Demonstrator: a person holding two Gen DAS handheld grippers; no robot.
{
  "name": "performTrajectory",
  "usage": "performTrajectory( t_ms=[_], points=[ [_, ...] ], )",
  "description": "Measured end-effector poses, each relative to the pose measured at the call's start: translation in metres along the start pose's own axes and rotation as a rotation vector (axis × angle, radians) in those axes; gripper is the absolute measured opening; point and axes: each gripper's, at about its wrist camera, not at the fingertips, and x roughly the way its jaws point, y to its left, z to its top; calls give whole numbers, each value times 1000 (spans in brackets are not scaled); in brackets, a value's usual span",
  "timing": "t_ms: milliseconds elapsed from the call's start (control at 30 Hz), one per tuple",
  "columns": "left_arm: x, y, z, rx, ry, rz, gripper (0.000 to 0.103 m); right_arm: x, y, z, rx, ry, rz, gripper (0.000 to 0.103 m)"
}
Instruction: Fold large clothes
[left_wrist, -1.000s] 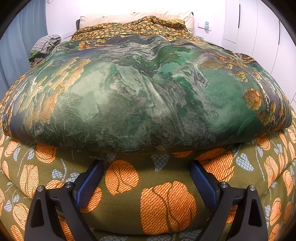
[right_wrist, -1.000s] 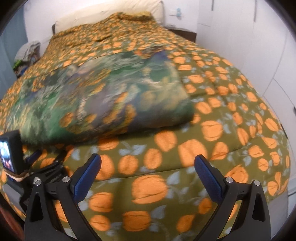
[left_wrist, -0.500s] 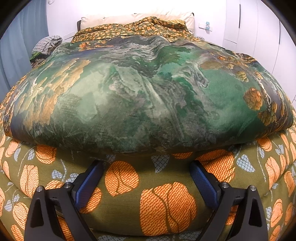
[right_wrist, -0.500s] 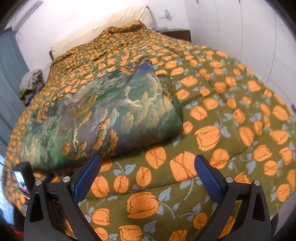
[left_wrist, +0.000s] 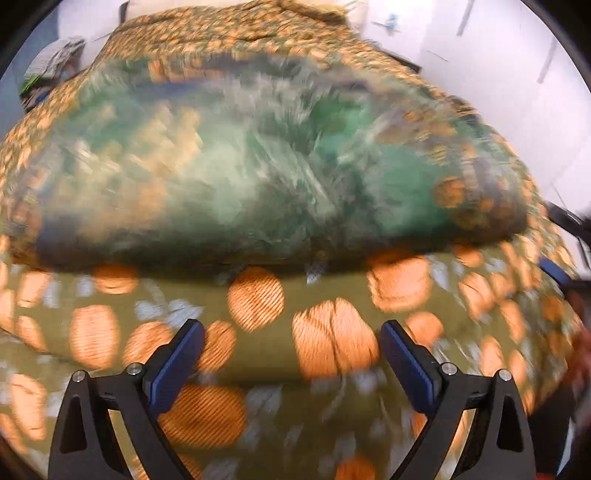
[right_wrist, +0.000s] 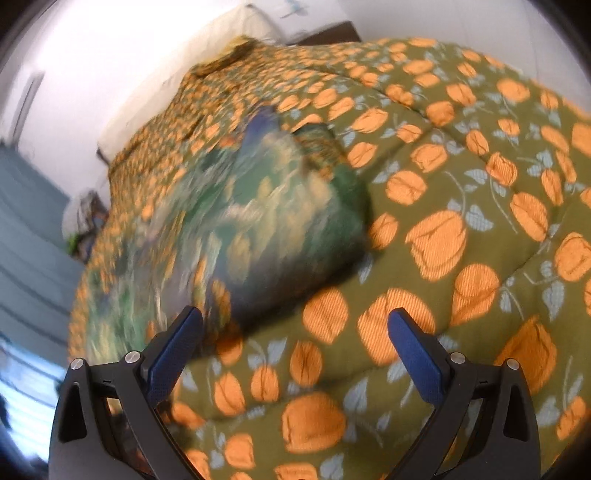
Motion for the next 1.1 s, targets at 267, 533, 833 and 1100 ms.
performTrajectory(
  t_ms=[267, 533, 833, 1100],
  points=[
    [-64, 12, 73, 86, -209, -102, 98, 44, -27, 41, 170, 51, 120, 102],
    [22, -31, 132, 275, -90, -208, 98, 81, -40, 59, 303, 28, 162, 102],
    [72, -45, 119, 309, 30, -219, 98, 82, -31, 66, 198, 44, 164, 51],
    [-11, -42, 152, 272, -34, -309, 98, 27, 36, 69, -75, -94, 160, 36]
  ],
)
